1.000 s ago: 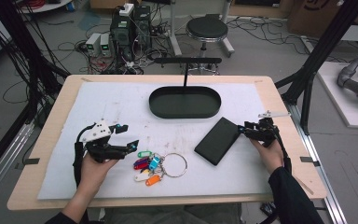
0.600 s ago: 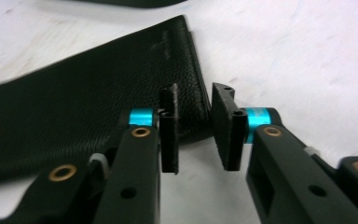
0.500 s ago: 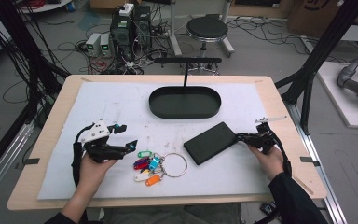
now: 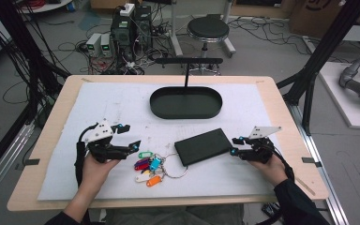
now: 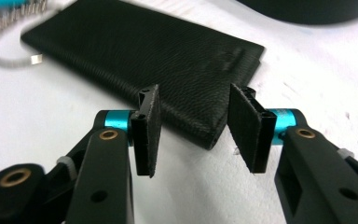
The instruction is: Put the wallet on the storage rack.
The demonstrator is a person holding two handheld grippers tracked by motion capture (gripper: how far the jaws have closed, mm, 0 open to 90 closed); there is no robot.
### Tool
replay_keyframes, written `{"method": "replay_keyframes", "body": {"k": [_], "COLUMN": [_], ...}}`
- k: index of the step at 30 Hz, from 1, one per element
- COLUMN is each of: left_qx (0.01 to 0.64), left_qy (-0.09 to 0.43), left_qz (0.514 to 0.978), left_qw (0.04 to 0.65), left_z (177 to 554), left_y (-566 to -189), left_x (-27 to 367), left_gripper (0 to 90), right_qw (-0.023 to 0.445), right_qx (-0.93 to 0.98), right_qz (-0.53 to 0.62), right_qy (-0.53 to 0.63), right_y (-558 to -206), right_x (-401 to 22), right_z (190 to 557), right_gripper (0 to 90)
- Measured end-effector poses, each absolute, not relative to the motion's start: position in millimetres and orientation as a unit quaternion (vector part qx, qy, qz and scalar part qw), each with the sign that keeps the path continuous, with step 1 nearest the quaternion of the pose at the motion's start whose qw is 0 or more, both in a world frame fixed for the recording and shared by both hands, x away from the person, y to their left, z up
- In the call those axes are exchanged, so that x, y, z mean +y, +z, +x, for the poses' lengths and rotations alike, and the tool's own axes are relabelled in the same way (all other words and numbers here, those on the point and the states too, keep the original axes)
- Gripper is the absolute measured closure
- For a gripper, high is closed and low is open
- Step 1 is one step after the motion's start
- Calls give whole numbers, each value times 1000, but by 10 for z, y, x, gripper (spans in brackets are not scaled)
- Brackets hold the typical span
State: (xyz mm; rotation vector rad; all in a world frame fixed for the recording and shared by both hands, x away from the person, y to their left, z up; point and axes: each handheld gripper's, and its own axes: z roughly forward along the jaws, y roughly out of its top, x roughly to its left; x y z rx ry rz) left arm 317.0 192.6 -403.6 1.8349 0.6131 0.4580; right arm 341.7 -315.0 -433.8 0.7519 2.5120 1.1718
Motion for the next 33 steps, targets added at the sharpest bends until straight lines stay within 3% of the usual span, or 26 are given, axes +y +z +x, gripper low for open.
{"method": "replay_keyframes", "body": {"k": [5, 11, 14, 16, 20, 22, 27, 29, 33], "left_qx": [258, 259, 259, 256, 251, 250, 241, 237, 236], "left_qy": [192, 192, 189, 188, 183, 178, 169, 168, 167], "left_qz": [774, 776, 777, 779, 782, 784, 791, 793, 794], "left_qw": [546, 543, 542, 541, 540, 540, 536, 535, 535], "left_z": [3161, 3157, 3159, 3157, 3160, 3163, 3166, 3158, 3157], "left_y": [-4040, -4050, -4057, -4061, -4069, -4077, -4098, -4097, -4098], "left_x": [1923, 1928, 1912, 1895, 1854, 1832, 1755, 1736, 1726], "left_gripper": [266, 267, 266, 267, 267, 266, 267, 266, 266], "right_qw": [168, 178, 186, 191, 182, 178, 171, 173, 147], "right_qx": [884, 894, 894, 892, 889, 882, 875, 878, 894], "right_qz": [223, 214, 212, 213, 223, 232, 225, 220, 225], "right_qy": [374, 350, 347, 350, 357, 368, 394, 388, 358], "right_y": [-4406, -4492, -4477, -4455, -4432, -4397, -4309, -4329, -4435], "right_x": [-3066, -3071, -3079, -3093, -3113, -3142, -3147, -3148, -3103], "right_z": [3417, 3467, 3457, 3442, 3439, 3429, 3408, 3418, 3470], "right_gripper": [491, 537, 617, 717, 791, 900, 900, 669, 587]}}
